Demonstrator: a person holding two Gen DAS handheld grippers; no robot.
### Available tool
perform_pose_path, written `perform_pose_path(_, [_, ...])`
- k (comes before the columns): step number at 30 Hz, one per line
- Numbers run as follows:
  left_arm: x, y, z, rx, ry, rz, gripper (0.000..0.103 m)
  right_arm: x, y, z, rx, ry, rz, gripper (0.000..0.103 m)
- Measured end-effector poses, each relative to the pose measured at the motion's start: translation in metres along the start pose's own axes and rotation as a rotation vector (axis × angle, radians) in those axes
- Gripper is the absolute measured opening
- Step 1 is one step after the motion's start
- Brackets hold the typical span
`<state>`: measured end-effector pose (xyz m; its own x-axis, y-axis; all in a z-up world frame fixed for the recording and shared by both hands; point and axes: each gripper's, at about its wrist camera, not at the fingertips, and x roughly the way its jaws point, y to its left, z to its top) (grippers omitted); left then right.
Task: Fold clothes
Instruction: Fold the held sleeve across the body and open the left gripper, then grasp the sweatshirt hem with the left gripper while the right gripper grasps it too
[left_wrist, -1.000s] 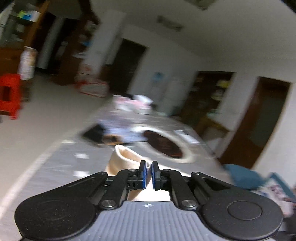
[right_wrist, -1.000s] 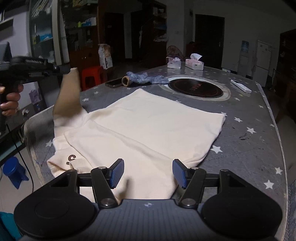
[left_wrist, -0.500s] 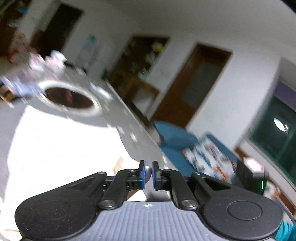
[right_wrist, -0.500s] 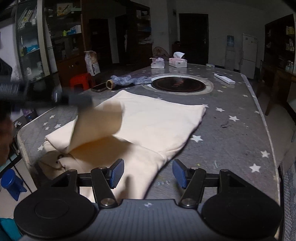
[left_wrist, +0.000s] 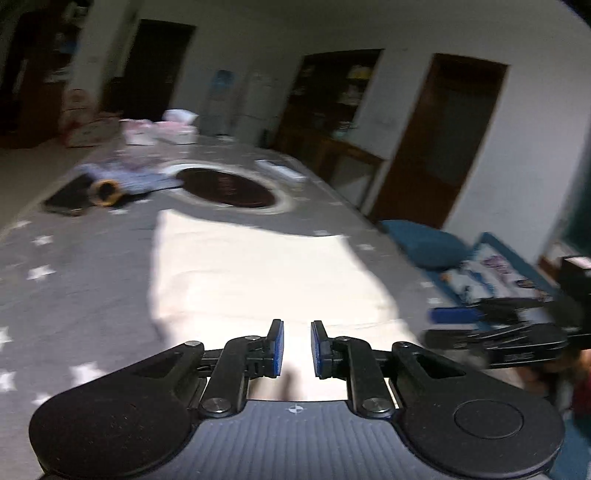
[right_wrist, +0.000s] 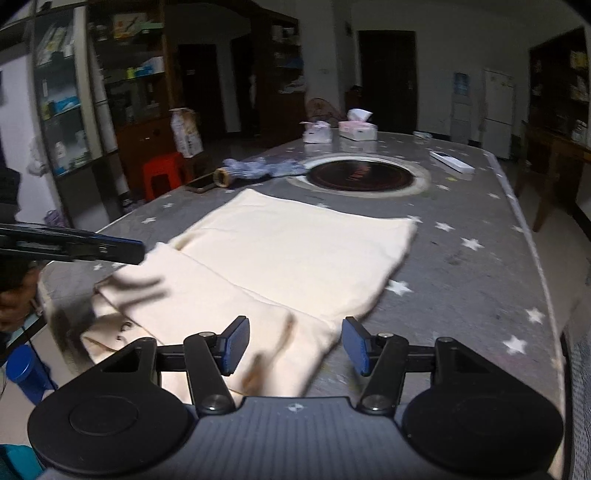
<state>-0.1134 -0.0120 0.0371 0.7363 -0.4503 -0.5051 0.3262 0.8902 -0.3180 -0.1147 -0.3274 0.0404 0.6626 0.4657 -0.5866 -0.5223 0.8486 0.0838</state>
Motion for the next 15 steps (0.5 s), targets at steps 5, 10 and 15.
perform_pose_path(5, [0.007, 0.022, -0.014, -0.016, 0.061, 0.057, 0.017, 0.014, 0.021, 0.006, -0.053, 0.009, 0.070, 0.048])
perform_pose_path(10, [0.001, 0.023, -0.016, 0.008, 0.068, 0.047, 0.017, 0.032, 0.032, 0.010, -0.084, 0.027, 0.104, 0.044])
perform_pose_path(15, [-0.003, 0.018, -0.014, 0.055, 0.074, 0.050, 0.017, 0.046, 0.028, 0.005, -0.098, 0.075, 0.089, 0.043])
